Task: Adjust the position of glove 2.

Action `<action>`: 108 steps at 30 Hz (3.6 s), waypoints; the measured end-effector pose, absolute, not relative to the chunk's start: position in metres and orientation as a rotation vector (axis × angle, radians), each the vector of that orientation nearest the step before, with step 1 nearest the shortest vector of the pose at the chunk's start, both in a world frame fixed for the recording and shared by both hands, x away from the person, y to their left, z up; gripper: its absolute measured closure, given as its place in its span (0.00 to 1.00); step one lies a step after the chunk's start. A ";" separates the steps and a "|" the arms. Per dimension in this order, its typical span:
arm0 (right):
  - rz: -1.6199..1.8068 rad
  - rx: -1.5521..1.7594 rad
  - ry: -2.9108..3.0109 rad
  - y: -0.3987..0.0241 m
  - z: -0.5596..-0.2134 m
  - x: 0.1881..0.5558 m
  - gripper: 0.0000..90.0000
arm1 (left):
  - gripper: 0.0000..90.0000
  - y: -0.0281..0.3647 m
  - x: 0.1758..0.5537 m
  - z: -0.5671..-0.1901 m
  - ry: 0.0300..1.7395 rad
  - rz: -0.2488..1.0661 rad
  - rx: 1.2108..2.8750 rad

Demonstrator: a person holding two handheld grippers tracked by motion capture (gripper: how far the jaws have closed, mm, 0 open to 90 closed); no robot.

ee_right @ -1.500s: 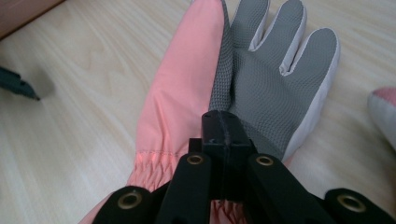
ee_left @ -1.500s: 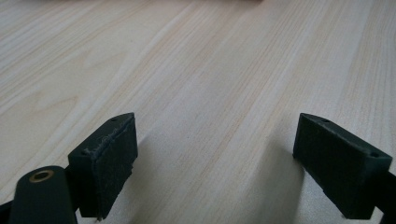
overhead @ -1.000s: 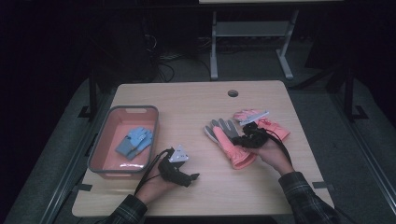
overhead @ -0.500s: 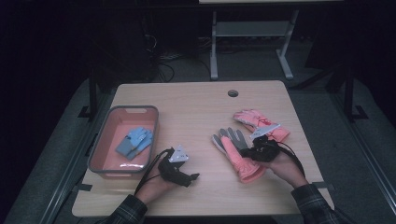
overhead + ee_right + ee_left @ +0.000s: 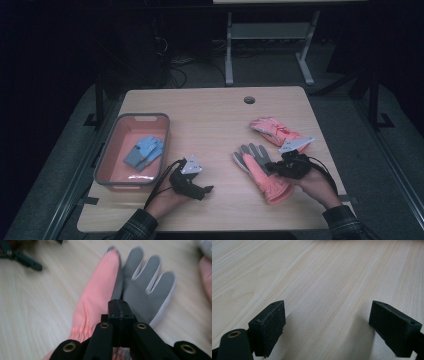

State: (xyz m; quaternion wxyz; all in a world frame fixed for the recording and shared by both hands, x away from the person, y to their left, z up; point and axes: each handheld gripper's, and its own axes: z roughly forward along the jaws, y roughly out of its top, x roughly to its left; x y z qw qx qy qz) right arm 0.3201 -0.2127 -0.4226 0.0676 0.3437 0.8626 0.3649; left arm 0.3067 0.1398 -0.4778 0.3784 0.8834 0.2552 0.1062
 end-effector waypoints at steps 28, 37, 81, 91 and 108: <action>1.119 1.000 2.633 -0.187 -0.432 0.346 0.78 | 0.14 0.140 0.307 -0.477 0.649 0.275 2.263; 1.128 1.099 2.535 -0.224 -0.412 0.369 0.65 | 0.14 0.140 0.307 -0.478 0.654 0.270 2.260; 0.889 1.186 2.562 -0.255 -0.439 0.442 0.91 | 0.14 0.140 0.307 -0.478 0.654 0.270 2.260; 0.903 1.210 2.538 -0.261 -0.421 0.433 0.94 | 0.14 0.140 0.307 -0.478 0.654 0.270 2.260; 0.961 1.162 2.534 -0.251 -0.383 0.398 0.94 | 0.14 0.139 0.307 -0.478 0.653 0.271 2.258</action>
